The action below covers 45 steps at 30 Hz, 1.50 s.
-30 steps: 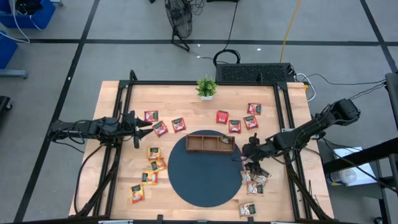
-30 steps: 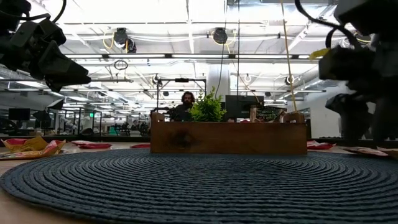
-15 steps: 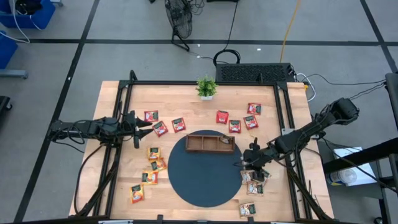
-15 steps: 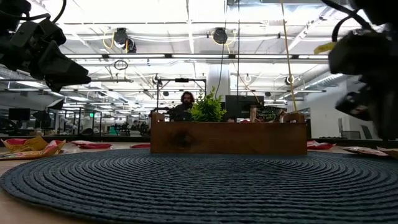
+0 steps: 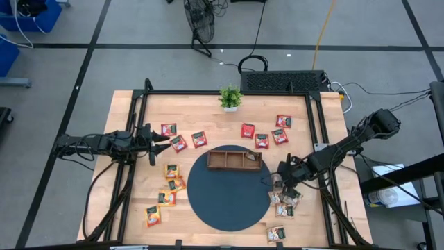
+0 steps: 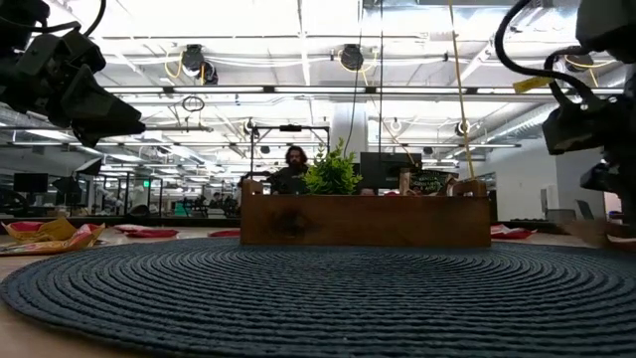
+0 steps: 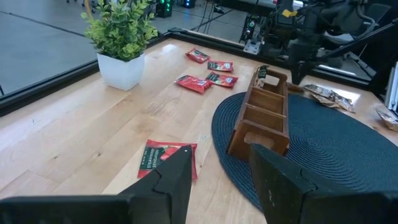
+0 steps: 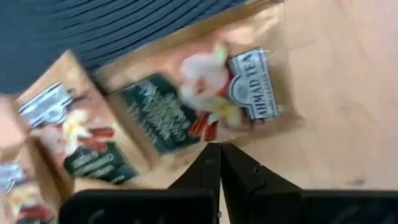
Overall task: Pick & Place Tea
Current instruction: Put the brown tea bag into the right slot of the wooden organizer
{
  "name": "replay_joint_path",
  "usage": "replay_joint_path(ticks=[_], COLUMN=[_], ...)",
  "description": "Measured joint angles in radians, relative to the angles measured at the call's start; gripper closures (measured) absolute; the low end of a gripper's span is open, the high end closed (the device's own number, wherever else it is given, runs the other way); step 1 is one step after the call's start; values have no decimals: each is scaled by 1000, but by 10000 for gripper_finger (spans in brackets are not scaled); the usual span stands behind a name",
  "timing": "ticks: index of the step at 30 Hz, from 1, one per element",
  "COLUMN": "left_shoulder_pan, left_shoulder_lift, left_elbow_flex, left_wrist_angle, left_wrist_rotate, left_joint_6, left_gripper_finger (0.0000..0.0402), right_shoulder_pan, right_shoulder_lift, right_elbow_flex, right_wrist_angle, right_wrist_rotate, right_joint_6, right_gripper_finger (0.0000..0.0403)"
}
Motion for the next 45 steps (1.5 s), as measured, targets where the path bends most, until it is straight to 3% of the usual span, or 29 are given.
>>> replay_joint_path(ticks=[6, 9, 11, 14, 16, 18, 24, 30, 36, 45], left_shoulder_pan=[0, 0, 0, 0, 0, 0, 0, 0, 0, 0], left_shoulder_lift=[0, 0, 0, 0, 0, 0, 0, 0, 0, 0], left_elbow_flex=[0, 0, 0, 0, 0, 0, 0, 0, 0, 0], left_wrist_angle=[0, 0, 0, 0, 0, 0, 0, 0, 0, 0], left_wrist_rotate=[0, 0, 0, 0, 0, 0, 0, 0, 0, 0], left_joint_6=[0, 0, 0, 0, 0, 0, 0, 0, 0, 0], left_gripper_finger=[240, 240, 240, 240, 240, 240, 240, 240, 240, 240], right_shoulder_pan=[1, 1, 1, 0, -1, -1, 1, 0, 1, 0], right_shoulder_lift=[1, 1, -5, -12, -12, -12, -11, -13, -12, -5], right_elbow_flex=[-4, -4, -4, -2, -2, -2, -7, -57, -69, -80], right_wrist_angle=[-60, 0, 84, 250, 311, 318, 123, 73, -48, -130], right_wrist_rotate=[284, 346, 317, 122, -19, -86, -82, -74, 64, 479], right_joint_6=[17, -47, -116, -186, -159, -98, 35, 120, 145, 97], right_gripper_finger=[403, 403, 403, 403, 403, 403, 403, 403, 403, 403])
